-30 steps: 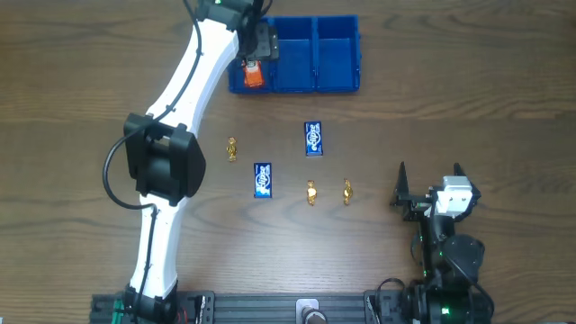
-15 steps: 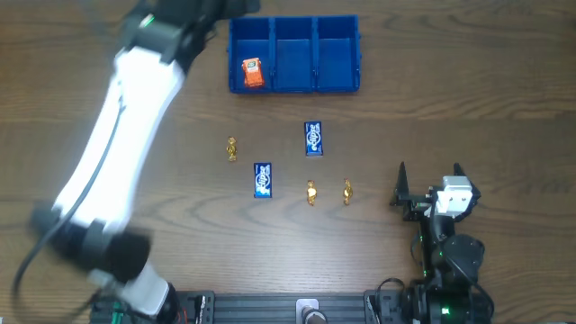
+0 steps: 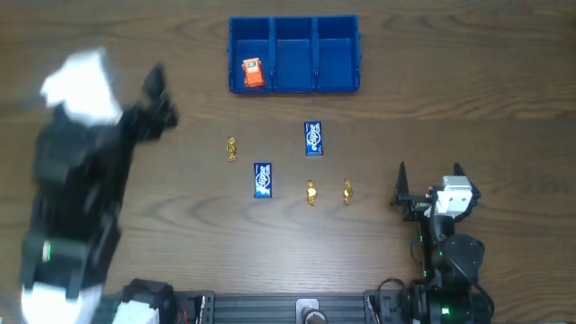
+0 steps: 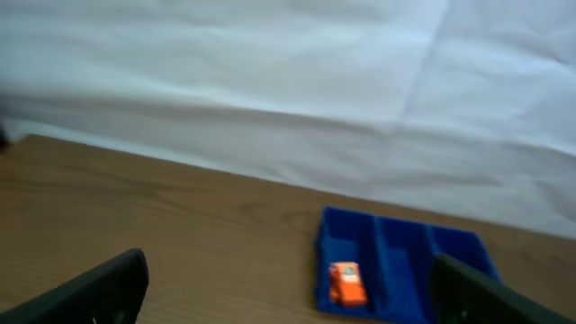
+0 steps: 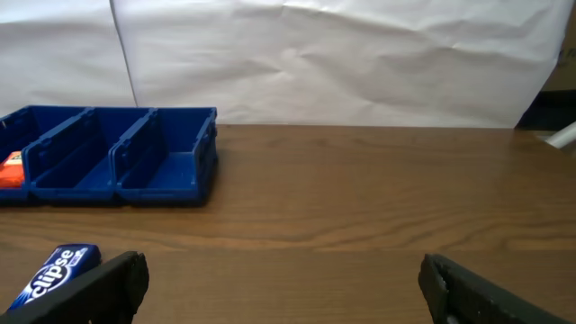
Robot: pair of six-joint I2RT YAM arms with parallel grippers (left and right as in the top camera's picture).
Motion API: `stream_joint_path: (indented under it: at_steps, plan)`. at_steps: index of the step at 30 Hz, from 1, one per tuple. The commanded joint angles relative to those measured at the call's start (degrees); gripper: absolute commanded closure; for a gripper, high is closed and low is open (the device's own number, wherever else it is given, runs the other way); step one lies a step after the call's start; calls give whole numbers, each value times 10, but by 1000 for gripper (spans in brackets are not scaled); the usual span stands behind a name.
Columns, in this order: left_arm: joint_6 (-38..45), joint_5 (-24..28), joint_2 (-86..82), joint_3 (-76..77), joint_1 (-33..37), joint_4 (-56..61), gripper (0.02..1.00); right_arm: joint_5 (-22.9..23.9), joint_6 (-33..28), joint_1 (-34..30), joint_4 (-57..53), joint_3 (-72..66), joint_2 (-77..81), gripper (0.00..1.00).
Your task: Sort Candies Into Trays
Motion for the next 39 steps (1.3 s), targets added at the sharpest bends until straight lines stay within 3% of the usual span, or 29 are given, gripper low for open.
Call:
stream_joint_path:
  at_steps: [1,11,21,39]
  plan:
    - [15,2,-164,-156,31,50,20,0,-7,-2,-3,-2,-4,3]
    - [42,104,-403,-439,81,265,20,0,-7,-2,-3,-2,-4,3]
    - [41,122,-449,-569,110,370,20,0,-7,-2,-3,-2,-4,3]
    - [58,114,-449,-572,129,147,20,0,-7,-2,-3,-2,-4,3]
